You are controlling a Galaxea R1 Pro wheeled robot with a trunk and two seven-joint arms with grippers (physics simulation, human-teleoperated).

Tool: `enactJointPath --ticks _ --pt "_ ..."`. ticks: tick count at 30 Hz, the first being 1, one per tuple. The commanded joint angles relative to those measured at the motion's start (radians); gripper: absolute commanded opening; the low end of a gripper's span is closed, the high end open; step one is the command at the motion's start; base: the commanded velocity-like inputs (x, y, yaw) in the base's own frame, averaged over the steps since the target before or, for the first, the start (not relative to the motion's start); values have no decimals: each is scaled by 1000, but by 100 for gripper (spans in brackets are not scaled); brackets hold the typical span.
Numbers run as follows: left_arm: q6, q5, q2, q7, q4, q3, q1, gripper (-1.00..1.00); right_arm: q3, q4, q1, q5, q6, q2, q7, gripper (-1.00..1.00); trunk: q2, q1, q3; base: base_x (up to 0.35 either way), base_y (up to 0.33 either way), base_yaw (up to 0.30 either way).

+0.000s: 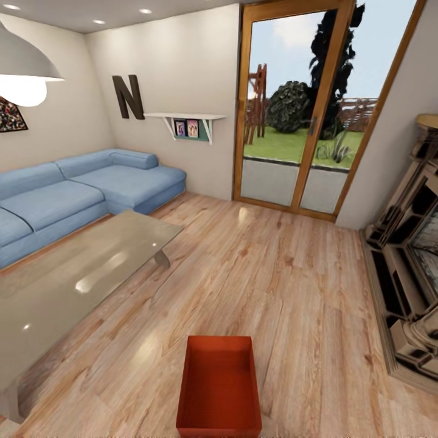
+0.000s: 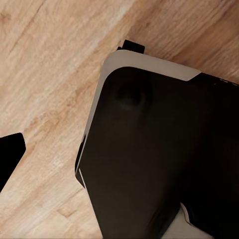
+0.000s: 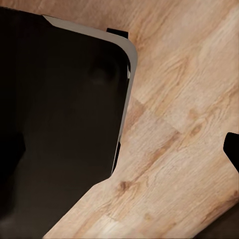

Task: Move the two storage containers from the living room to the garage. In the garage, place one container on the floor and stack the other container on top of it (either order is fine).

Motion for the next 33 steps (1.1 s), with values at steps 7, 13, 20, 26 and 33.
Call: enactJointPath --ticks 7,13,20,26,33 --pt "0 9 0 3 -1 -8 0 100 8 3 -1 -12 -5 0 -1 100 -1 0 -12 0 0 0" --pt "0 9 0 3 -1 -8 0 100 8 3 -1 -12 -5 0 -2 100 -1 0 -22 0 0 0" --pt "0 9 0 3 -1 -8 0 100 9 3 -1 -12 -5 0 -2 100 -1 0 -33 0 0 0" --pt "0 9 0 4 -1 -8 0 100 9 3 -1 -11 -5 0 -2 100 -1 0 -43 0 0 0" --pt "0 9 0 3 -1 -8 0 100 9 3 -1 -9 -5 0 -1 100 -1 0 -54 0 0 0"
